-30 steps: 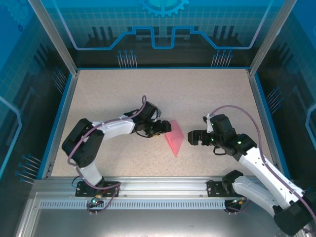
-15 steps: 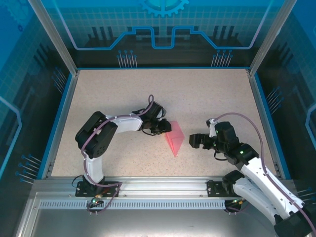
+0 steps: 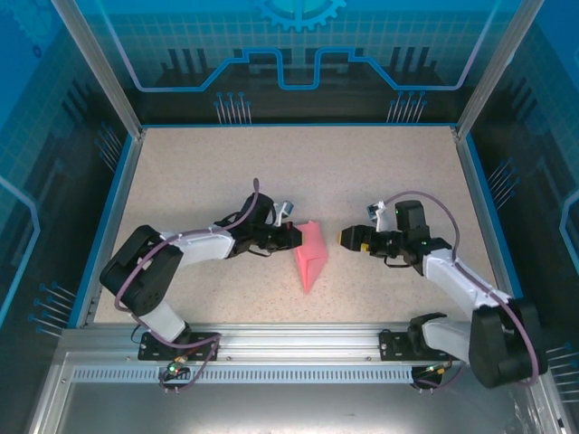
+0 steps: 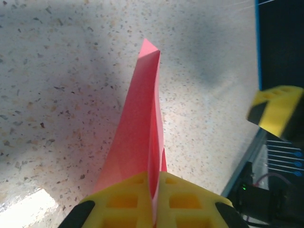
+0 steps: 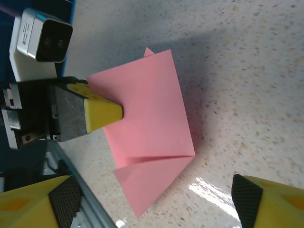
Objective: Fold a paper plane with a square sheet of paper (fold left side to right side)
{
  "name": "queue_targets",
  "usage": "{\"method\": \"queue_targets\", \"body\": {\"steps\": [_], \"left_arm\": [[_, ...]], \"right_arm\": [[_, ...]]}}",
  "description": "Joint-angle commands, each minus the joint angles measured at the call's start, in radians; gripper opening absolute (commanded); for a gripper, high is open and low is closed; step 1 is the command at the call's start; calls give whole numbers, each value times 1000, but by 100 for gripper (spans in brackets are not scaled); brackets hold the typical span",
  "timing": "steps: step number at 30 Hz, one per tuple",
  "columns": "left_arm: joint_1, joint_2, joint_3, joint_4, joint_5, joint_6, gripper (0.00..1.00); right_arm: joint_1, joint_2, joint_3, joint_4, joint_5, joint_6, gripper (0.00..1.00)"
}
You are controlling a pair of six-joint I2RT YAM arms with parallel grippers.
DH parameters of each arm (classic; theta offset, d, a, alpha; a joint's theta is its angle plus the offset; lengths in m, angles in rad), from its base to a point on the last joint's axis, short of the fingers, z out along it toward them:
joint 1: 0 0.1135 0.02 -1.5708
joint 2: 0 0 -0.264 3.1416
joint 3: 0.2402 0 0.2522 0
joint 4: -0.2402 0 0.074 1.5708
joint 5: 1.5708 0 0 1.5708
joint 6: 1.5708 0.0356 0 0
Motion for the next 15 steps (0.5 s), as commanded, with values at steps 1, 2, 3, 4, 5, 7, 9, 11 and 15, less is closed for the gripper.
{"method": "queue_targets", "body": {"steps": [1,2,3,4,5,7,9,11,15], "left_arm": [[14,-38,-43,120,101,6,5],[15,-44,-47,128,112,7,5],[14,-47,-51,135,121,7,5],[16,-52,-54,143,132,7,5],[16,-54,-57,151,141,6,5],[16,-57,-60,164,158,5,4],[16,-56,-61,174,172,3,4],[16,-55,-60,175,178,3,4],[16,-42,-57,182,197,2,4]], "right_arm": [[-23,77,0,162,-177,-12,85],[-23,108,4,182,-188,-13,84],[-22,133,7,204,-199,-9,83],[-22,163,9,230,-214,-3,83],[-19,192,12,256,-229,3,82],[-10,242,26,278,-246,-1,80],[1,285,40,292,-251,-4,80],[8,323,49,322,-260,3,79],[34,392,64,366,-282,23,76]]}}
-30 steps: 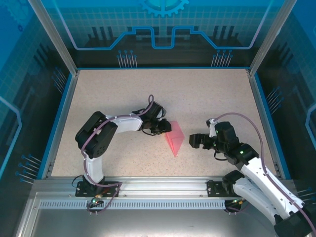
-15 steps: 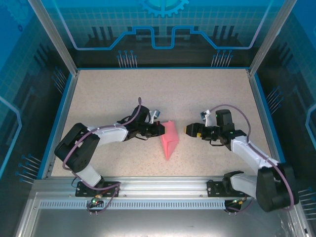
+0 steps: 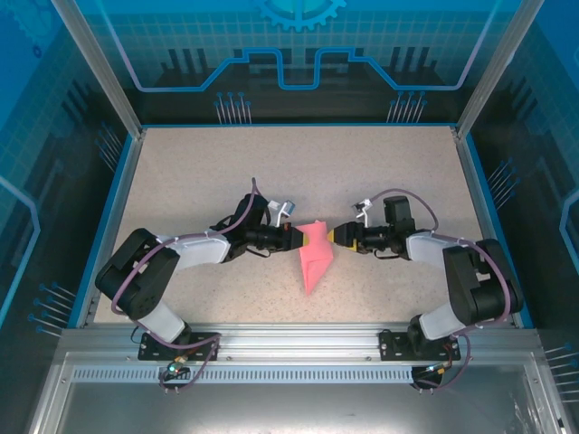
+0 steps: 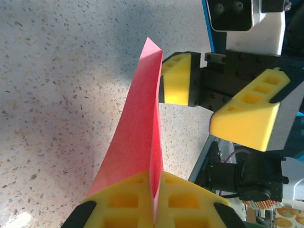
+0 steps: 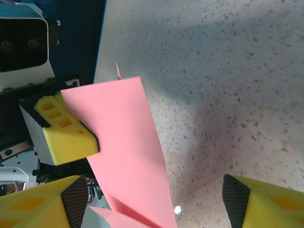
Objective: Fold a paper plane with a square sheet of paper (fold left side to right side)
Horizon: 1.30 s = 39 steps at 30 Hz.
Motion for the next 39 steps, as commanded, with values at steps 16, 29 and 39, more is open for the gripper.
{"method": "queue_targets", "body": {"steps": [16,29,39], "left_arm": [[7,46,4,36,48,15,4],[19,-68,49,-252,-118,155,60],[-204,-224,206,-729,-423,344,65]], "right_arm": [[49,92,27,124,-71,19,29],[40,12,52,-89,61,-19,0],[53,22,124,-257,160,50,0]]}}
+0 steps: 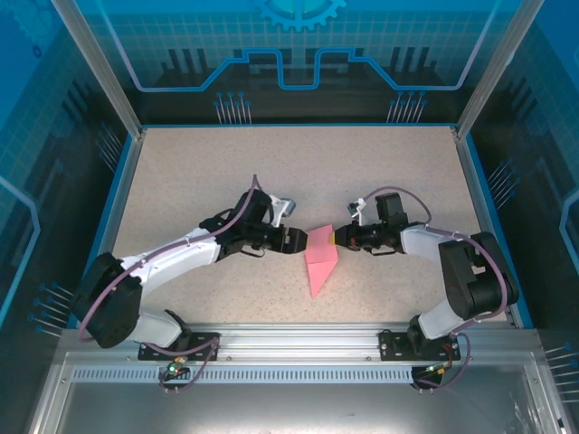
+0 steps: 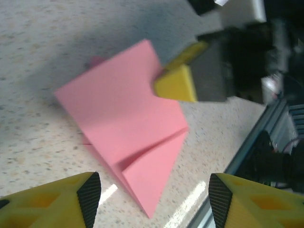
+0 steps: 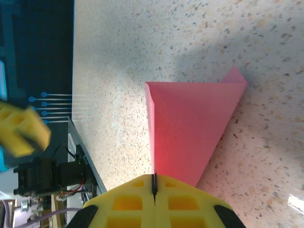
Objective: Fold a paper plane with a square sheet of paper (fold left side to right side)
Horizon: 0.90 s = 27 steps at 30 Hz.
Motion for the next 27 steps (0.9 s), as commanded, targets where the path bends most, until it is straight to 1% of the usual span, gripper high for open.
{"method": "queue_targets", "body": {"steps": [1,4,6,8,11,15,20,24,27], "left_arm": [[-119,-2,56,-217,-156,75,65],[-243,44,105,-268,-285,42,65],[-309,97,144,-296,-362,14,66],[-363,168,202,-335,-439,-11,67],[-411,282,294,-394,-516,-35,68],[-450,410,410,-478,-613,-67,69],[-468,519,510,-585,-733,-134,69],[-477,575,551,-621,-763,-159,68],[-480,606,573,-627,-758,-161,64]], "right_arm": [[14,4,58,-121,47,43,0],[18,23,98,-191,56,62,0],[18,31,118,-222,67,75,0],[20,38,132,-238,74,90,0],[27,46,140,-244,87,110,0],[40,54,141,-241,97,130,0],[52,53,136,-231,108,149,0],[56,56,140,-232,110,152,0],[59,59,140,-232,111,151,0]]}}
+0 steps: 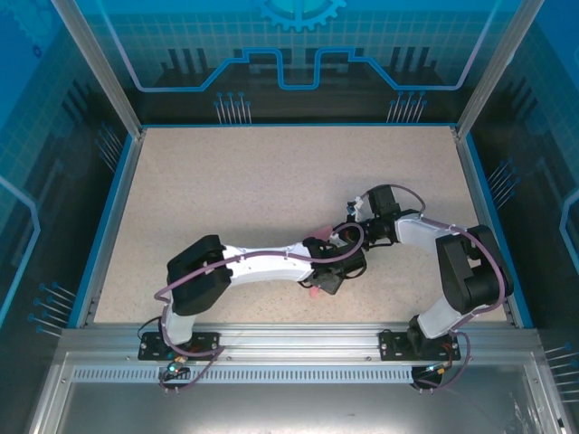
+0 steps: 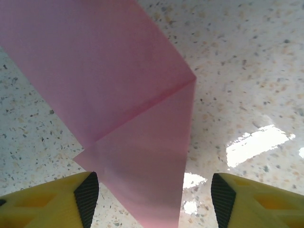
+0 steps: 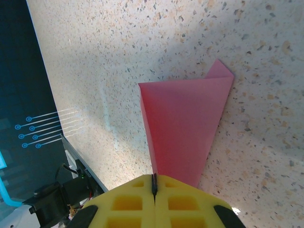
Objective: Fold a paper plane with a square sheet of paper (fold left side to right side)
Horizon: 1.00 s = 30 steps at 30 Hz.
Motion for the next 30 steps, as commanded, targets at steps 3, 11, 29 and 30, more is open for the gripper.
{"method": "queue_targets", "body": {"steps": [3,11,29,30], "left_arm": [[-14,52,48,-63,-34,-29,59],[-15,67,53,-50,-5,-22,44],[-15,77,42,-16,55,-12,26],[-15,76,39,-16,55,-12,24]], "right_arm": [[19,21,18,-23,9,10,0],[21,37,21,-25,11,4,0],[23,72,26,-22,15,-8,0],[23,72,27,-22,12,-11,1]]}}
